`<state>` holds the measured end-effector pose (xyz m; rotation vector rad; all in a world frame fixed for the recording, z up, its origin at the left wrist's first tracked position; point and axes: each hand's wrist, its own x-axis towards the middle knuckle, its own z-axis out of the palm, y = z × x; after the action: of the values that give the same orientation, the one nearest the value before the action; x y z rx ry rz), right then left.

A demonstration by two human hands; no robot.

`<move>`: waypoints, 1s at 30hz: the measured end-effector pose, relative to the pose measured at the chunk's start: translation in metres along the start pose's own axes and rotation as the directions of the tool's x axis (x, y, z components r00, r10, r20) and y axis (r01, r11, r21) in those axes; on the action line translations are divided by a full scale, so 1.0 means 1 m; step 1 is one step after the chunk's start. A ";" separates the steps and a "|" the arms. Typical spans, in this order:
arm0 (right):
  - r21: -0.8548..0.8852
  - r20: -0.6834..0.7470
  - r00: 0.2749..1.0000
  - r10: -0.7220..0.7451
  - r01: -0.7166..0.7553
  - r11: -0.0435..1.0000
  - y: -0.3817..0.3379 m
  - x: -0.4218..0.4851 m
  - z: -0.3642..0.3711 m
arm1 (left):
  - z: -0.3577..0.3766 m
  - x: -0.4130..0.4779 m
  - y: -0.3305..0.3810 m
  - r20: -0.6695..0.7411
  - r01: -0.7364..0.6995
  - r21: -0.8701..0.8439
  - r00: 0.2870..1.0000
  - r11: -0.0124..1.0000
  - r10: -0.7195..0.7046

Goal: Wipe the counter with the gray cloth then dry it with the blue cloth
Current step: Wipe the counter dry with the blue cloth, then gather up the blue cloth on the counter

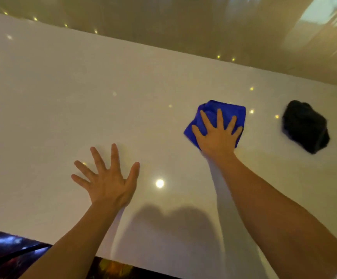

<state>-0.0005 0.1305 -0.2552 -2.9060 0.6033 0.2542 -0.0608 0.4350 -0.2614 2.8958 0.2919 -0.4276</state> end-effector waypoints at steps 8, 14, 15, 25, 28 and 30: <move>0.056 -0.006 0.880 -0.474 0.474 0.879 -0.011 -0.202 0.057 | -0.005 0.004 0.006 0.017 0.004 0.053 1.000 0.999 -0.005; -0.049 -0.007 0.995 -0.097 0.097 0.994 0.118 -0.114 0.010 | 0.001 -0.001 0.012 0.011 -0.013 0.055 1.000 0.998 0.012; -0.032 0.004 0.999 0.048 -0.048 0.998 0.117 -0.085 0.001 | 0.001 -0.002 0.012 0.005 -0.011 0.052 1.000 0.999 0.011; 0.047 0.035 0.959 -0.283 0.281 0.959 -0.016 -0.200 0.047 | -0.006 -0.028 0.044 0.031 -0.137 0.054 0.990 0.989 0.135; 0.125 0.074 0.915 -0.398 0.387 0.914 -0.003 -0.253 0.041 | -0.009 -0.049 0.053 0.026 -0.209 -0.027 0.977 0.978 0.209; 0.283 0.095 0.932 -0.349 0.311 0.907 0.015 -0.259 0.026 | -0.008 -0.068 0.055 0.035 -0.277 -0.031 0.960 0.960 0.278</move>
<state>-0.2446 0.2197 -0.2314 -2.6429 0.1018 0.3068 -0.1108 0.3727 -0.2242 2.8390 -0.1156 -0.4261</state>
